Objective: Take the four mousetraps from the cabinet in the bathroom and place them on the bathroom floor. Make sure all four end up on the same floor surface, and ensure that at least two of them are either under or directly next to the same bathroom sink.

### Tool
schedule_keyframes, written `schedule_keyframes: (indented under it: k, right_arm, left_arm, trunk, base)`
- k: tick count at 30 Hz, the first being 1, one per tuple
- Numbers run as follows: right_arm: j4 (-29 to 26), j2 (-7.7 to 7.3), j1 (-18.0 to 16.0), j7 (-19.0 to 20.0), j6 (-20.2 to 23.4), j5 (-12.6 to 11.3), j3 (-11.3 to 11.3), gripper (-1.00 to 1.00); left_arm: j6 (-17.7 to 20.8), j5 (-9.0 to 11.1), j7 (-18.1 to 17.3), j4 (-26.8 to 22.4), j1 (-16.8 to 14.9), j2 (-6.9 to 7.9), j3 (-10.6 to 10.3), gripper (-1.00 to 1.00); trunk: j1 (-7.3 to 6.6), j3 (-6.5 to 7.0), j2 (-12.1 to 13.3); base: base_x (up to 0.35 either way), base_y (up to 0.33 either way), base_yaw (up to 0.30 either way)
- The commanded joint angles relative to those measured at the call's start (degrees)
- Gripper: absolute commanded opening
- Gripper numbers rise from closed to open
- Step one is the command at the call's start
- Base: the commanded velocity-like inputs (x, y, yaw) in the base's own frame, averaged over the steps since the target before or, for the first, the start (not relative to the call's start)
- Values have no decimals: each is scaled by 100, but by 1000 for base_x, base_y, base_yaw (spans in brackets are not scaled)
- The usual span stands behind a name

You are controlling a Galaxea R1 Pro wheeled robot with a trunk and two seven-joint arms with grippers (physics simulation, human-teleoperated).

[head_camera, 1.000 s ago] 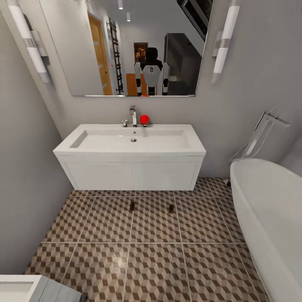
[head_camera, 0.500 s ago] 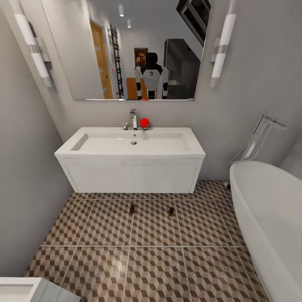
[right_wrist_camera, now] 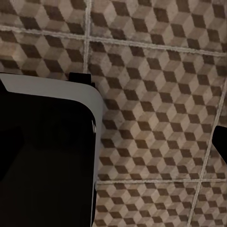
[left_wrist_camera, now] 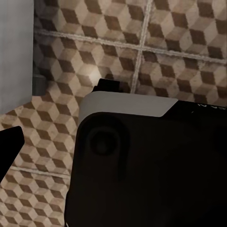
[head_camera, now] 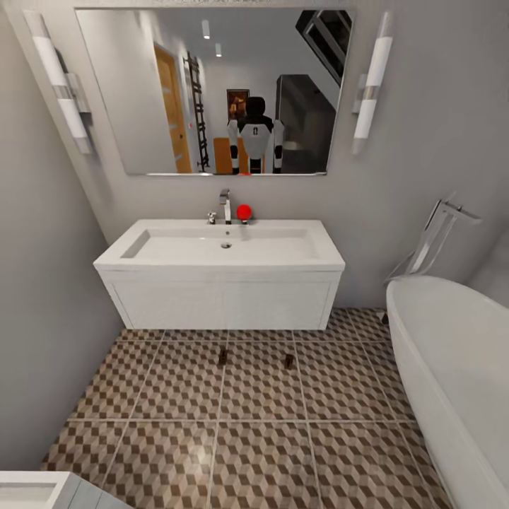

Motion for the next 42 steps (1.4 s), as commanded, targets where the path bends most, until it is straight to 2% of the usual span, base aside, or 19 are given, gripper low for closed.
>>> schedule_keyframes:
  k: [1,42]
  right_arm:
    - [18,-1,-7,-22,-31,60,-48,100]
    - [18,3,-7,-22,-31,60,-48,100]
  left_arm:
    - [-24,32,1,6,-3,-2,36,100]
    - [-10,32,1,6,-2,-2,37,100]
  trunk:
    - [0,4,-3]
    - [0,368,-3]
  base:
    - [0,0,0]
    - [0,0,0]
